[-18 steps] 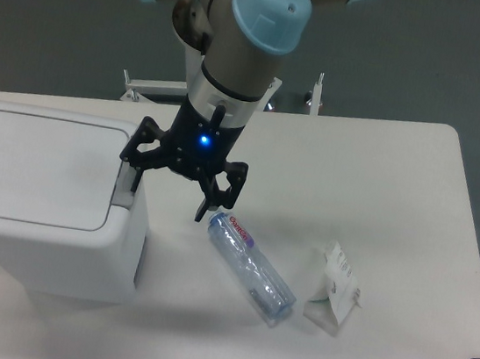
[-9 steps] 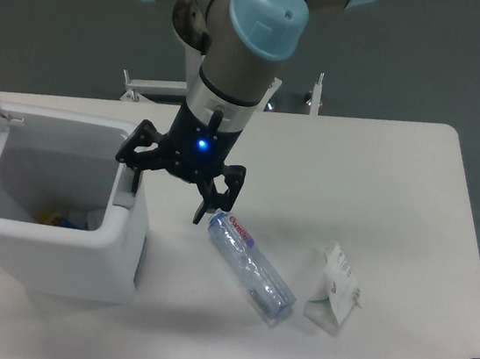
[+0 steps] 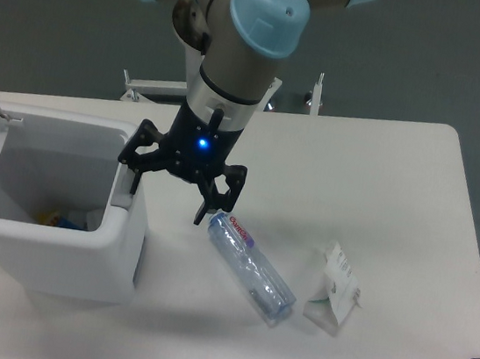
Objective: Open the trash can
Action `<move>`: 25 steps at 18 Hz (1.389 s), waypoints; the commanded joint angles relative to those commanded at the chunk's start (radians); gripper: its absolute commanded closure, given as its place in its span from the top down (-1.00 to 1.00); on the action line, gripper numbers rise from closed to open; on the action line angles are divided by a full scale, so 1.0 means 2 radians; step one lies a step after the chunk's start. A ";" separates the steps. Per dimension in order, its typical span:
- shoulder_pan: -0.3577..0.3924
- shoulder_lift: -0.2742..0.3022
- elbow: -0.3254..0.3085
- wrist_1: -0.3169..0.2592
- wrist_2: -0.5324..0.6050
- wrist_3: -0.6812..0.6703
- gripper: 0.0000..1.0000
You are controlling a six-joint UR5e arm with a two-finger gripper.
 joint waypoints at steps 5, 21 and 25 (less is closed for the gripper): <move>0.038 -0.002 0.002 0.032 0.001 0.004 1.00; 0.128 -0.092 -0.008 0.084 0.212 0.157 1.00; 0.156 -0.105 -0.012 0.080 0.213 0.271 1.00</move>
